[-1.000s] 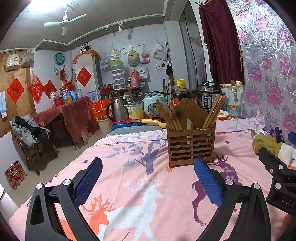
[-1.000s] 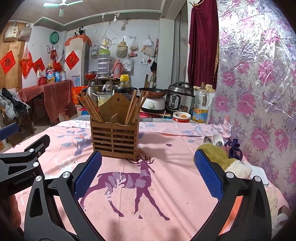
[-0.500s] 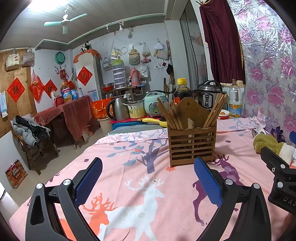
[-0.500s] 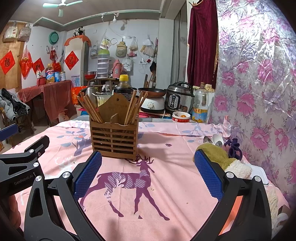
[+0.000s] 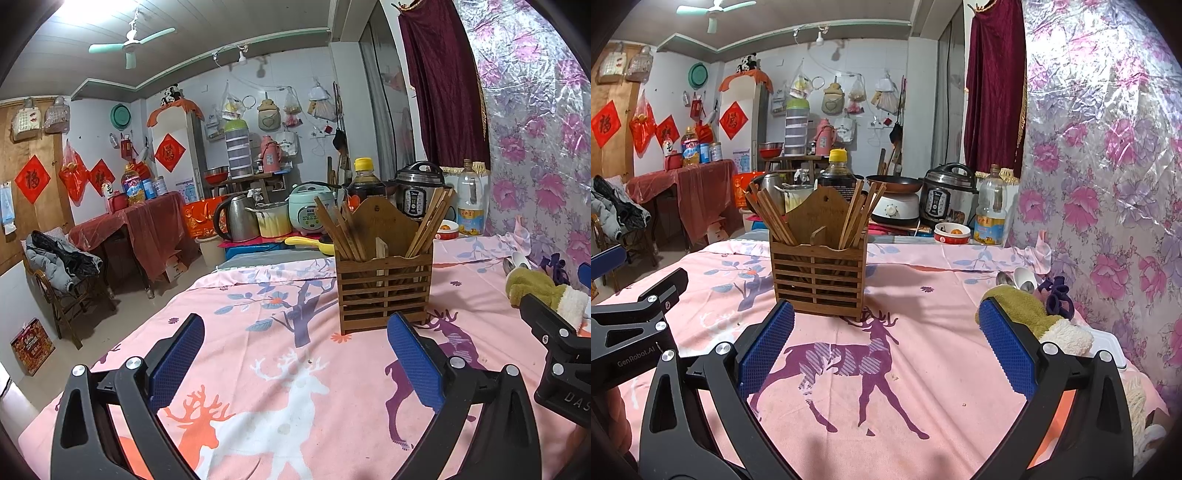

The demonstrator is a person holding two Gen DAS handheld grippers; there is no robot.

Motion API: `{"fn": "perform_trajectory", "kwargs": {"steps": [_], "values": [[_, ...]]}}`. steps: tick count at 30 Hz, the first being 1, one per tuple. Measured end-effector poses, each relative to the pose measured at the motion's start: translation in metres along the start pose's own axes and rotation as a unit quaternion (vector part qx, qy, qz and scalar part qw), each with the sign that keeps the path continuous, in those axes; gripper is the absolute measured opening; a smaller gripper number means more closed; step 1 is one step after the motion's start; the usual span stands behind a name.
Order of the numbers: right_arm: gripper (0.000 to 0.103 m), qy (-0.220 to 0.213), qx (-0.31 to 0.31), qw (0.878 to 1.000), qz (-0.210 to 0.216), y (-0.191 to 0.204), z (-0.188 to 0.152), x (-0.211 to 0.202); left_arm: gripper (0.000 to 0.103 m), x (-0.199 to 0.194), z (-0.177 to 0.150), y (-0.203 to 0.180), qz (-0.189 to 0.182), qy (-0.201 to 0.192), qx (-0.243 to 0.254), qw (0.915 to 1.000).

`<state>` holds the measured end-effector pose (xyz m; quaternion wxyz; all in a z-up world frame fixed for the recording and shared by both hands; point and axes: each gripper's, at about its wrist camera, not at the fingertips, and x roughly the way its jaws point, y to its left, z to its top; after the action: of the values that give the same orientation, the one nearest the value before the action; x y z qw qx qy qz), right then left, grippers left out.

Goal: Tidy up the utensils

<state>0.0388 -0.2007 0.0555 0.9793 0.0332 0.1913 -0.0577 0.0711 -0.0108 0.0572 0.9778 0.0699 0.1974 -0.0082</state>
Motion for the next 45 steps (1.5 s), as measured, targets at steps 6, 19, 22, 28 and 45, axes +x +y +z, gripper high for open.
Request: {"fn": "perform_trajectory", "kwargs": {"steps": [6,19,22,28,45], "values": [[0.097,0.0,0.0,1.0,0.0,-0.0001,0.0,0.0,0.097,-0.0024,0.0021,-0.0008,-0.003,-0.006,0.002,1.0],[0.097,0.0,0.0,1.0,0.0,-0.0004,-0.0001,0.0001,0.097,-0.0044,0.002,-0.0015,0.006,-0.006,0.004,1.0],[0.097,0.0,0.0,1.0,0.0,-0.0006,-0.0001,0.0002,0.097,-0.0044,0.0021,-0.001,0.006,-0.007,0.003,1.0],[0.097,-0.001,0.0,1.0,0.0,-0.0006,-0.0001,-0.0001,0.097,-0.0043,0.002,-0.0013,0.006,-0.006,0.004,1.0],[0.097,-0.001,0.0,1.0,0.0,-0.0008,-0.0002,0.0,0.097,-0.0034,0.0006,0.0004,0.01,-0.006,0.005,0.9999]]}}
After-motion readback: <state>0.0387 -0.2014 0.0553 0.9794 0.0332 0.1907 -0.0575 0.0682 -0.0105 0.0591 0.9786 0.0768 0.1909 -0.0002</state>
